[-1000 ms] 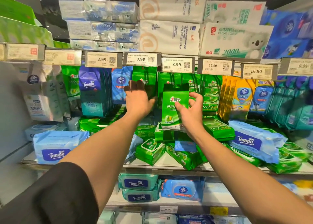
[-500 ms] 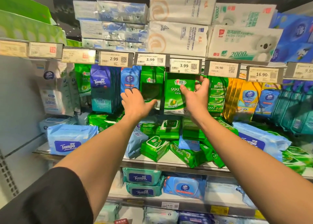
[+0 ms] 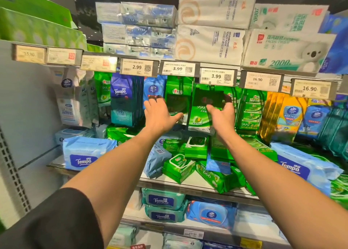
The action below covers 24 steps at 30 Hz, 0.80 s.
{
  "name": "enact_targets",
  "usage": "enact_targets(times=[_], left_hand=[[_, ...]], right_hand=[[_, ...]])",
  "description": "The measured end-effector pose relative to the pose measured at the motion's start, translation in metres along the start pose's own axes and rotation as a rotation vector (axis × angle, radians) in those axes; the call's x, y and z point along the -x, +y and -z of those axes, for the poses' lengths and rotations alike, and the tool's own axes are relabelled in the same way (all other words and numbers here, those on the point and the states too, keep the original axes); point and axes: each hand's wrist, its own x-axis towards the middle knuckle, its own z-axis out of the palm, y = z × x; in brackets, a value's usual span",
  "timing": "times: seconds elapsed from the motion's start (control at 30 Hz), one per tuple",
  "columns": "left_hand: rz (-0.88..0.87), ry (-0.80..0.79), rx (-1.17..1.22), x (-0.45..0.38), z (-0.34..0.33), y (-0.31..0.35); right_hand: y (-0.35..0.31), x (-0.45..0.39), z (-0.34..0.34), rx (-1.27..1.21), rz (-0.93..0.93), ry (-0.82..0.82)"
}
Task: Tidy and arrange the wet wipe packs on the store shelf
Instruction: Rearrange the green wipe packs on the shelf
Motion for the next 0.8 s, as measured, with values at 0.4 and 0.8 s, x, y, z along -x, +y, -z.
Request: enact_targets(times=[0.4, 0.8], left_hand=[[-0.056, -0.021, -0.073, 0.003, -0.017, -0.010], [-0.051, -0.052, -0.053, 0.000, -0.029, -0.007]], right_hand=[[0.018, -0.043, -0.010, 0.109, -0.031, 0.027], [0.031, -0.048, -0.014, 0.327, 0.013, 0.091]])
